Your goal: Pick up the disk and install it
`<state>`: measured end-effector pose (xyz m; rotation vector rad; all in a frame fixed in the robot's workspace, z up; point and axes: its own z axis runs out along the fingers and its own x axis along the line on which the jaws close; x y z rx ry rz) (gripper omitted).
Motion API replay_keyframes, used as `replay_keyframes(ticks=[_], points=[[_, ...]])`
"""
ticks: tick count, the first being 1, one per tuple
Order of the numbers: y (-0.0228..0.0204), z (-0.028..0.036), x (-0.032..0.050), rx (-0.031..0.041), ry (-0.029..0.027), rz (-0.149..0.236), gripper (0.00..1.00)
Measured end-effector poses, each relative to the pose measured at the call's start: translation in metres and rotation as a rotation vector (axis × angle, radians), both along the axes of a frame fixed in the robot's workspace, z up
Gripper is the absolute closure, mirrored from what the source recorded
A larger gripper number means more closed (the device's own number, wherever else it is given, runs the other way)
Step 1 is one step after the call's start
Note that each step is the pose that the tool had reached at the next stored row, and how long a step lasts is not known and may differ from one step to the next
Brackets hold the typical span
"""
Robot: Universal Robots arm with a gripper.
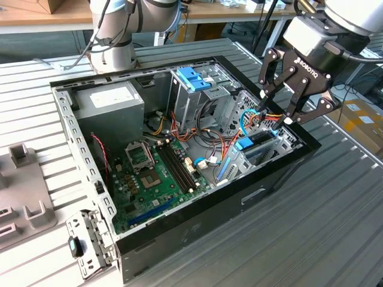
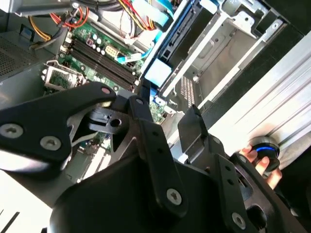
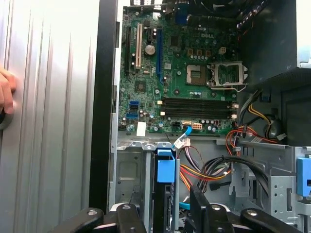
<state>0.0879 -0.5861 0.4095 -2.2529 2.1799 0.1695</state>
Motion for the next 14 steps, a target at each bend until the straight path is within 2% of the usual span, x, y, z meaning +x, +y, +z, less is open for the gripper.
replay_keyframes(ticks=[14], points=[[0.0003,-0.0002,0.0000,0.0001,0.0000,0.000,0.51]])
